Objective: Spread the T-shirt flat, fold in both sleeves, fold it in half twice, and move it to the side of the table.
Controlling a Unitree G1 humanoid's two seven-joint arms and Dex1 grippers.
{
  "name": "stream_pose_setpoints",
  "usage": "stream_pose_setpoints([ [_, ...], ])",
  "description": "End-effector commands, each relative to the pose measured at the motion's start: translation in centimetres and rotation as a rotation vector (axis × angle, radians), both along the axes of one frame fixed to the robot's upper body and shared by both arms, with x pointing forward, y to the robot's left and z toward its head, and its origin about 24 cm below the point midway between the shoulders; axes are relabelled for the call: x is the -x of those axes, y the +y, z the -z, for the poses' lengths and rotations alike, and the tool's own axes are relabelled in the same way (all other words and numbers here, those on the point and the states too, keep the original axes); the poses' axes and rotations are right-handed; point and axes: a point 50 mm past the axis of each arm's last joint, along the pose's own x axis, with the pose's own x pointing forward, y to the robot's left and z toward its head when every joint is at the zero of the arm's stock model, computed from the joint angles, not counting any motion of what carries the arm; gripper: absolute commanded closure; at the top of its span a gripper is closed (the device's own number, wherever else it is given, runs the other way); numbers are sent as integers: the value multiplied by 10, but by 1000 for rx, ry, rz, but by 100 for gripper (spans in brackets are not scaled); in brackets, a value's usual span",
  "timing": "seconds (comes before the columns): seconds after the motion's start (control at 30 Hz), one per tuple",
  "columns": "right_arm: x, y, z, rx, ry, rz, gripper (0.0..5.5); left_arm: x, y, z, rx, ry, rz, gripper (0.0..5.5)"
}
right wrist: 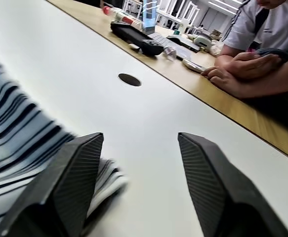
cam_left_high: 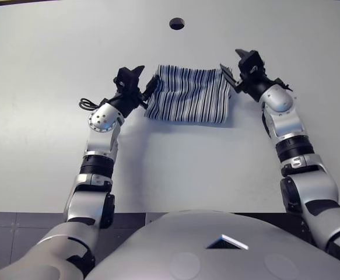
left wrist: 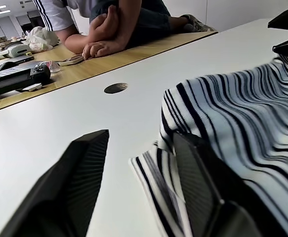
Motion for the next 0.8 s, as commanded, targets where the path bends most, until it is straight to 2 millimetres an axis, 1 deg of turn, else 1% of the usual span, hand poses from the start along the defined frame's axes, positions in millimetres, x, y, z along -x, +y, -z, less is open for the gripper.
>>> stream_pose_setpoints([
  [0.03,-7,10,-18,-24,-95,-6,208,-19,14,4,-10,49,-177,251],
  [0.07,1,22,-23,-37,-137,-86,185,-23,21,5,-9,62,-246,230],
  [0.13,21,47,-29,-60,-180,-261,181,-27,33,8,18,84,-367,198],
  [0.17,30,60,-30,-62,-184,-337,181,-26,38,10,49,91,-405,188],
  [0.2,35,69,-29,-59,-180,-385,181,-25,40,11,73,93,-426,169],
  [0.27,36,79,-24,-43,-154,-420,181,-23,42,14,119,93,-452,135],
  [0.37,29,89,-12,-25,-76,-430,181,-19,42,17,179,89,-472,92],
  [0.43,22,93,6,-4,43,-397,181,-13,47,18,239,69,-520,64],
  [0.47,18,90,20,5,136,-346,181,-9,50,18,274,52,-552,44],
  [0.53,14,77,42,13,290,-236,181,-1,51,15,322,3,-579,44],
  [0.57,14,69,50,12,353,-175,181,2,49,11,350,-26,-582,44],
  [0.63,11,50,61,46,416,-20,181,10,47,0,402,-91,-584,44],
  [0.7,5,27,62,54,413,153,181,17,42,-12,447,-144,-586,44],
  [0.77,-3,-5,57,25,383,368,181,19,38,-21,501,-167,-605,44],
  [0.8,-6,-26,53,0,358,502,181,20,38,-23,514,-176,-620,44],
])
